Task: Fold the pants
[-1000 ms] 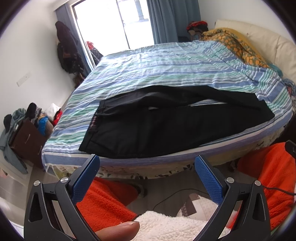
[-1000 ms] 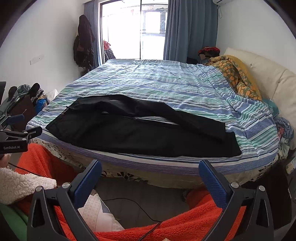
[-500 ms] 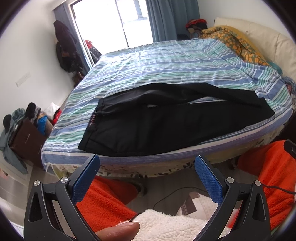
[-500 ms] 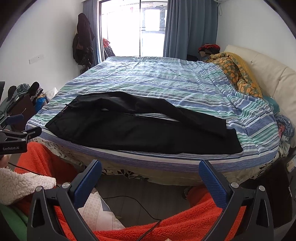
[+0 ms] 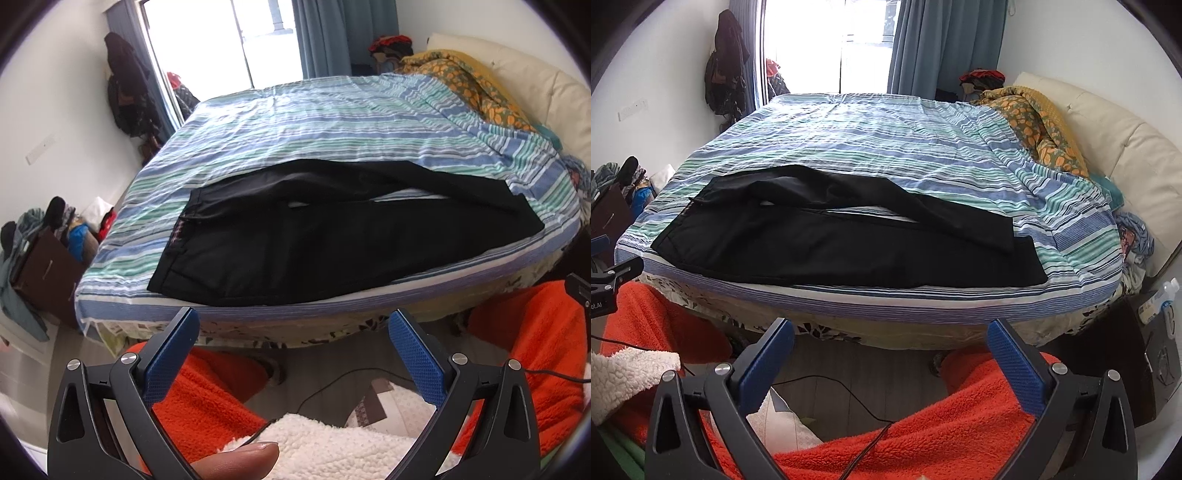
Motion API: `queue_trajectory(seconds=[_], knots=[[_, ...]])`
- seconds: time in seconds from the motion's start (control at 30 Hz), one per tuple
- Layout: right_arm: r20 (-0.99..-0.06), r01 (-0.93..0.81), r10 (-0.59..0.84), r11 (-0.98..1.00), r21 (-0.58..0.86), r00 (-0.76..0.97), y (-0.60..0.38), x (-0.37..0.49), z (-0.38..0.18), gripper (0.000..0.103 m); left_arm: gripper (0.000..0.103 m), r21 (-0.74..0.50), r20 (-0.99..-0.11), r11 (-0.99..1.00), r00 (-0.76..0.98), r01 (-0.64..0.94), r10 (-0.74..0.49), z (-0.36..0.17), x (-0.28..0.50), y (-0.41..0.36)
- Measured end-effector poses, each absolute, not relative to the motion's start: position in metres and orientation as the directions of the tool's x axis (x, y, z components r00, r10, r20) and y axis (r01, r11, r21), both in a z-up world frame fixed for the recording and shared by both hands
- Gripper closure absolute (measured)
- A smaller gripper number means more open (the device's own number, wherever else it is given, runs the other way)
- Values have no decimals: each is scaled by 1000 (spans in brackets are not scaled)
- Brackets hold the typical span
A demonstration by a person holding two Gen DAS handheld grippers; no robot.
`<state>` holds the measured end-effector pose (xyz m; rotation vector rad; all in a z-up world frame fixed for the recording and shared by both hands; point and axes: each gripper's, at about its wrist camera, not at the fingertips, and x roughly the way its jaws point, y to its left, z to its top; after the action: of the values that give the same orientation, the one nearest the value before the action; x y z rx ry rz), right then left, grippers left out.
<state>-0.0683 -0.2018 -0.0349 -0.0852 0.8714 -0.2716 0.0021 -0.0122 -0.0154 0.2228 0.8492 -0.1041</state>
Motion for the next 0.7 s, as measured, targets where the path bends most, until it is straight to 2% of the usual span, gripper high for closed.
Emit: queue_trajectory(seconds=[0.27,0.7], knots=[[-725,195,-317,948,-251,611,-192,-68,-35,0,1,142,-758,975,652,172,-4,-17,3,-10],[-734,207,-334,943,-262,591,-196,-66,-40,0,1,140,-759,975,651,172,-6,-17,4,-9]])
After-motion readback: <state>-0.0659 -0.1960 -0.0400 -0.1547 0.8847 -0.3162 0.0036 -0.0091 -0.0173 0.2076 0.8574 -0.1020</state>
